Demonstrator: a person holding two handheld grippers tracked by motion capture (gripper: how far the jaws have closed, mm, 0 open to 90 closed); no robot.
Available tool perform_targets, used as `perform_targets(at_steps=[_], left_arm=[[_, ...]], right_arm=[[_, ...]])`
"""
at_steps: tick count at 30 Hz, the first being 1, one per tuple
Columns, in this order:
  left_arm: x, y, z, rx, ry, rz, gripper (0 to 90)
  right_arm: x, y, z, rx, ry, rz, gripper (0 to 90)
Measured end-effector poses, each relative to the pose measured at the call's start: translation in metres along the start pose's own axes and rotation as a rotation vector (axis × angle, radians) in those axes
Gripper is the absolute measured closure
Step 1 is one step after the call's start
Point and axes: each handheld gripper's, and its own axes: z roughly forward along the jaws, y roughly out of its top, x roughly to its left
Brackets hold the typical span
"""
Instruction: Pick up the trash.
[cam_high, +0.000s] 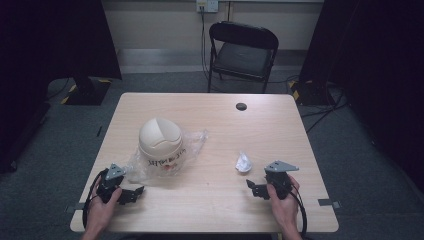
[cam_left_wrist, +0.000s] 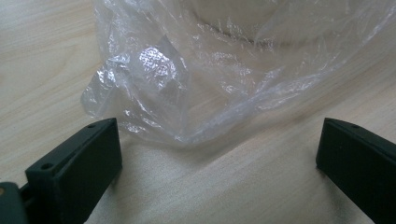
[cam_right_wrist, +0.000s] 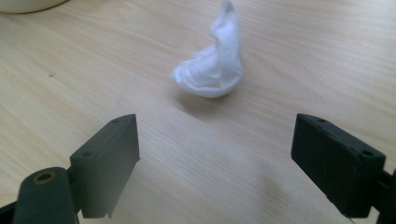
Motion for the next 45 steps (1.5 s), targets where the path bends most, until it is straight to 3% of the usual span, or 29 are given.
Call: perform_targets(at_steps=[2, 8, 12, 18, 22, 31, 45], left_arm=[[0.0, 0.0, 0.0, 0.0, 0.0, 0.0, 0.0], [0.0, 0.0, 0.0, 0.0, 0.0, 0.0, 0.0], [0.0, 0.0, 0.0, -0.001, 0.0, -0.001, 0.0], [0.0, 0.0, 0.0, 0.0, 0.0, -0.001, 0.0], [0.0, 0.0, 0.0, -0.001, 0.0, -0.001, 0.0], [0.0, 0.0, 0.0, 0.002, 0.0, 0.002, 0.0], [0.0, 0.0, 0.0, 0.002, -0.001, 0.002, 0.0]], right_arm=[[0.005, 0.004, 0.0, -0.007, -0.004, -0.037, 14.7], [0.015, 0.013, 0.001, -0.004, 0.057, -0.076, 15.2], [0.021, 0.023, 0.002, -0.021, 0.131, -0.1, 14.6], [0.03, 0.037, 0.009, -0.027, 0.199, -0.12, 14.8], [0.038, 0.044, 0.014, -0.032, 0.194, -0.146, 14.8], [0.055, 0.07, 0.026, -0.051, 0.276, -0.165, 14.7], [0.079, 0.111, 0.044, -0.051, 0.346, -0.235, 15.8]])
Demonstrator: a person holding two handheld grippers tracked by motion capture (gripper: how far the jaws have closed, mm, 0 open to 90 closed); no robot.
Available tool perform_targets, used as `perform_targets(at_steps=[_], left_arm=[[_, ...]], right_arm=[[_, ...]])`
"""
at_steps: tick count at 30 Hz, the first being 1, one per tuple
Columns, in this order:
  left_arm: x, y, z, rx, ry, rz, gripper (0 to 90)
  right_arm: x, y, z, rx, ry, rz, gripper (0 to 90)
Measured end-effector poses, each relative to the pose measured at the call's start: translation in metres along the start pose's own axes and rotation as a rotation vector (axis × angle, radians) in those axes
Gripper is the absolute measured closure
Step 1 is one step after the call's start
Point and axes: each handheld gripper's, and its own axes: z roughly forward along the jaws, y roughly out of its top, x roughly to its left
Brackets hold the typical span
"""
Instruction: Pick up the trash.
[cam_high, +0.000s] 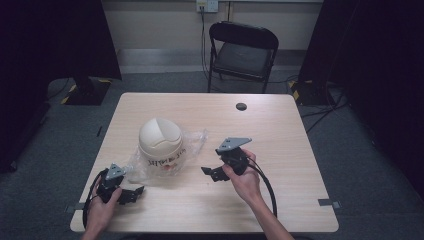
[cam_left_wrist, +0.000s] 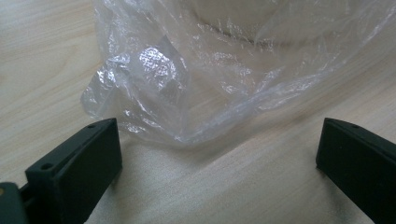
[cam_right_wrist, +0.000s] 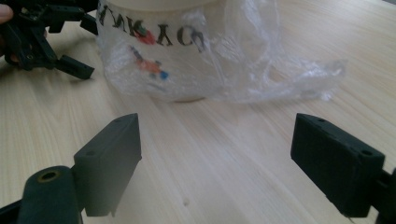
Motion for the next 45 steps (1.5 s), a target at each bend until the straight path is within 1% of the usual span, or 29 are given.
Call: perform_targets(at_steps=[2, 5, 8, 9, 11, 12, 13, 14, 15, 16, 18, 20, 21, 26, 29, 31, 33, 34, 36, 38, 39, 41, 45], left_arm=[[0.0, 0.0, 0.0, 0.0, 0.0, 0.0, 0.0], [0.0, 0.0, 0.0, 0.0, 0.0, 0.0, 0.0], [0.0, 0.0, 0.0, 0.0, 0.0, 0.0, 0.0], [0.0, 0.0, 0.0, 0.0, 0.0, 0.0, 0.0], [0.0, 0.0, 0.0, 0.0, 0.0, 0.0, 0.0], [0.0, 0.0, 0.0, 0.0, 0.0, 0.0, 0.0], [0.0, 0.0, 0.0, -0.003, 0.0, -0.003, 0.0], [0.0, 0.0, 0.0, 0.0, 0.0, 0.0, 0.0], [0.0, 0.0, 0.0, 0.0, 0.0, 0.0, 0.0], [0.0, 0.0, 0.0, -0.001, 0.0, -0.001, 0.0], [0.0, 0.0, 0.0, -0.002, 0.0, -0.003, 0.0], [0.0, 0.0, 0.0, 0.0, 0.0, 0.001, 0.0], [0.0, 0.0, 0.0, 0.0, 0.0, 0.0, 0.0], [0.0, 0.0, 0.0, -0.002, 0.0, -0.003, 0.0], [0.0, 0.0, 0.0, -0.002, 0.0, -0.003, 0.0], [0.0, 0.0, 0.0, -0.003, 0.0, -0.004, 0.0], [0.0, 0.0, 0.0, -0.002, 0.0, -0.003, 0.0], [0.0, 0.0, 0.0, -0.002, 0.0, -0.003, 0.0], [0.0, 0.0, 0.0, -0.002, 0.0, -0.003, 0.0], [0.0, 0.0, 0.0, -0.002, 0.0, -0.003, 0.0], [0.0, 0.0, 0.0, -0.002, 0.0, -0.003, 0.0], [0.0, 0.0, 0.0, -0.003, 0.0, -0.003, 0.0], [0.0, 0.0, 0.0, -0.003, 0.0, -0.003, 0.0]], right_arm=[[0.001, 0.009, 0.006, -0.007, 0.024, -0.016, 16.1], [0.0, 0.017, 0.013, -0.012, 0.059, -0.021, 16.1], [0.0, 0.023, 0.017, -0.013, 0.069, -0.032, 16.0], [0.001, 0.03, 0.021, -0.016, 0.082, -0.038, 15.9], [0.001, 0.033, 0.022, -0.019, 0.087, -0.038, 15.7], [0.002, 0.042, 0.025, -0.027, 0.108, -0.035, 14.6], [0.002, 0.042, 0.025, -0.027, 0.108, -0.035, 14.6], [0.004, 0.049, 0.028, -0.037, 0.116, -0.045, 14.6], [0.004, 0.049, 0.028, -0.037, 0.116, -0.045, 14.6], [0.007, 0.057, 0.03, -0.041, 0.125, -0.062, 14.6], [0.008, 0.059, 0.031, -0.045, 0.131, -0.066, 14.5], [0.009, 0.065, 0.037, -0.053, 0.144, -0.069, 14.5], [0.011, 0.07, 0.041, -0.055, 0.15, -0.078, 14.6], [0.015, 0.081, 0.046, -0.052, 0.163, -0.097, 14.6], [0.018, 0.09, 0.053, -0.052, 0.168, -0.115, 14.6], [0.019, 0.091, 0.055, -0.049, 0.168, -0.118, 14.5], [0.018, 0.094, 0.061, -0.039, 0.175, -0.124, 14.3], [0.018, 0.096, 0.063, -0.039, 0.17, -0.126, 14.4], [0.018, 0.1, 0.066, -0.048, 0.177, -0.128, 14.4], [0.018, 0.101, 0.067, -0.044, 0.176, -0.128, 14.4], [0.018, 0.102, 0.069, -0.039, 0.178, -0.127, 14.4], [0.016, 0.102, 0.076, -0.012, 0.192, -0.115, 14.4], [0.016, 0.102, 0.081, -0.002, 0.201, -0.118, 14.1]])
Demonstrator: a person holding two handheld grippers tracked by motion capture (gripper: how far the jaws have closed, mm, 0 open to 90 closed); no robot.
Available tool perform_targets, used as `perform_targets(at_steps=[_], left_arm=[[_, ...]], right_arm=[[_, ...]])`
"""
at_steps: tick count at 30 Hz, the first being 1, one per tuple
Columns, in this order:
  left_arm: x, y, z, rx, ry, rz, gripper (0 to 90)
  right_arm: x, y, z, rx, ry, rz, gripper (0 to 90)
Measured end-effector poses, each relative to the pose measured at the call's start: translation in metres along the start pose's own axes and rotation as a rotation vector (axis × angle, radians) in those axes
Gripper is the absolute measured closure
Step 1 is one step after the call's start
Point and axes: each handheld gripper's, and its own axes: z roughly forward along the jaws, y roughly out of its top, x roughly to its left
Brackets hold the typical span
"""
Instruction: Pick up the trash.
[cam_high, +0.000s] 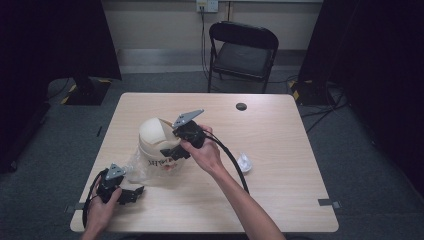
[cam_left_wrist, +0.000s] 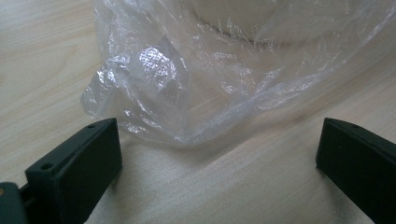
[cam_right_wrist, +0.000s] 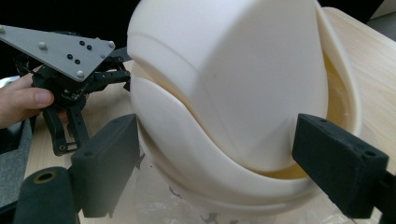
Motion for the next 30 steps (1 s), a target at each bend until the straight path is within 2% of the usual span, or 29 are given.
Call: perform_targets(at_steps=[5, 10, 23, 30], left_arm=[[0.0, 0.0, 0.0, 0.003, 0.0, 0.003, 0.0], [0.0, 0.0, 0.0, 0.003, 0.0, 0.004, 0.0], [0.0, 0.0, 0.0, 0.003, 0.0, 0.004, 0.0], [0.0, 0.0, 0.0, 0.003, 0.0, 0.003, 0.0]], right_arm=[[0.0, 0.004, 0.007, 0.007, 0.02, -0.005, 13.0], [-0.001, 0.005, 0.012, 0.008, 0.037, 0.009, 11.6], [0.0, 0.004, 0.032, 0.058, 0.076, 0.024, 12.6], [0.001, 0.005, 0.03, 0.04, 0.066, 0.017, 13.8]])
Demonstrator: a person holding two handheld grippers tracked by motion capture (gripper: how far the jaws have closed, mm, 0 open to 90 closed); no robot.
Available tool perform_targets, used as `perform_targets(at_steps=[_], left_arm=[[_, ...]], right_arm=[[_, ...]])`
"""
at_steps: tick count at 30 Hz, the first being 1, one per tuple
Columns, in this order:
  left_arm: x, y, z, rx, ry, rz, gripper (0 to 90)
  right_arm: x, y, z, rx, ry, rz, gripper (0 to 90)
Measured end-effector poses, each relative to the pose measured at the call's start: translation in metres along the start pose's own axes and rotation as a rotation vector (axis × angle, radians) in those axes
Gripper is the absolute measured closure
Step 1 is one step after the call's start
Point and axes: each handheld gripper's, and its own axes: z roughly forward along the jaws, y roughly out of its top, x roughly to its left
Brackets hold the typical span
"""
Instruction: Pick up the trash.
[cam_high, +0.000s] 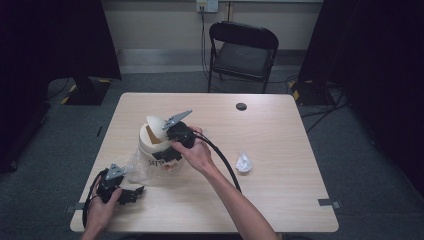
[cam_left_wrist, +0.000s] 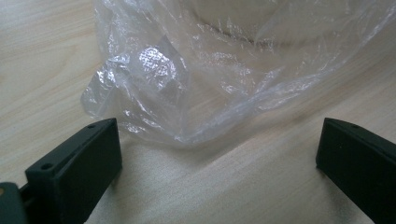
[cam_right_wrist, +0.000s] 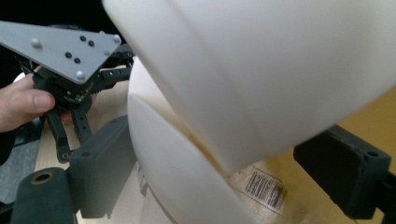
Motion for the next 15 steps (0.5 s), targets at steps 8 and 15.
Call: perform_targets(at_steps=[8, 15], left_arm=[[0.0, 0.0, 0.0, 0.0, 0.0, 0.0, 0.0], [0.0, 0.0, 0.0, 0.0, 0.0, 0.0, 0.0]], right_arm=[[0.0, -0.003, -0.018, -0.039, -0.01, 0.001, 13.8], [-0.002, -0.009, -0.051, -0.093, -0.035, 0.004, 13.8]])
